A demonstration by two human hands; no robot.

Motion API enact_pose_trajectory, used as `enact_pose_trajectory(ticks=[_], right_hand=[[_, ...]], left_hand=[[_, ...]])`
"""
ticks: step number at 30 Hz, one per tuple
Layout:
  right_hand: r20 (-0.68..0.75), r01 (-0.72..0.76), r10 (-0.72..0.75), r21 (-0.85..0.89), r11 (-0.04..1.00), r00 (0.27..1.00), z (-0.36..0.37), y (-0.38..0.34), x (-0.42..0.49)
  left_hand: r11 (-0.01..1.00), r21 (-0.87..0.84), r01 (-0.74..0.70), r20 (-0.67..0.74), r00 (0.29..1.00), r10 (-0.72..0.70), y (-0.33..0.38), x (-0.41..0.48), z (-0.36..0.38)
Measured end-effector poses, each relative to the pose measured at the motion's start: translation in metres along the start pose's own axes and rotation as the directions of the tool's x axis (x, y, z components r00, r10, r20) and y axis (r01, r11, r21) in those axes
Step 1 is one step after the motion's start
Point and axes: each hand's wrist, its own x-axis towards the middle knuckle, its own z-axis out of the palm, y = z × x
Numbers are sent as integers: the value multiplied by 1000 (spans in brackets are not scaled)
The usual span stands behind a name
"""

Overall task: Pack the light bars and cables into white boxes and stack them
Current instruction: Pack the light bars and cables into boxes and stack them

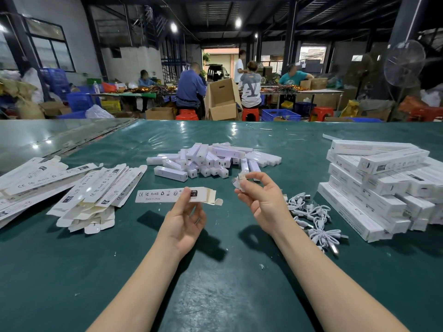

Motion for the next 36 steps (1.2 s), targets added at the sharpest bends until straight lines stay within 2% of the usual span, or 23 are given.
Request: enact_pose_trajectory(ticks=[3, 6, 9, 13, 16, 19, 22, 30, 36], right_hand=[[121, -37, 44, -61, 997, 992, 6, -1, -2], [206, 12, 44, -264, 964, 978, 11, 3, -3], [213, 79, 17, -435, 897, 977, 14, 7, -3], [189, 141, -39, -566, 812, 981, 17, 9, -4], [195, 177, -64, -643, 745, 979, 18, 10, -6], [183, 177, -79, -613, 770, 980, 19, 12, -7], [167, 169, -89, -560, 811, 982, 17, 15, -6], [110, 181, -147, -444, 878, 983, 12, 19, -6], [118, 170, -132, -419, 892, 984, 8, 21, -5]], left_hand=[[1000, 9, -1, -6, 1000, 1, 0, 2, -1], [1000, 28, 0, 10, 1000, 0, -1, 2, -1], [999, 46, -15, 11, 1000, 15, -1, 1, 0], [998, 48, -30, 26, 999, 29, 0, 0, 0], [984, 143, -108, 49, 994, 102, 0, 0, -1], [955, 236, -182, 58, 983, 173, -3, -1, -1], [960, 193, -202, 42, 979, 197, -4, -2, 0], [957, 190, -220, 170, 967, 189, -9, -5, 1], [962, 185, -203, 194, 967, 167, -9, -5, 0]])
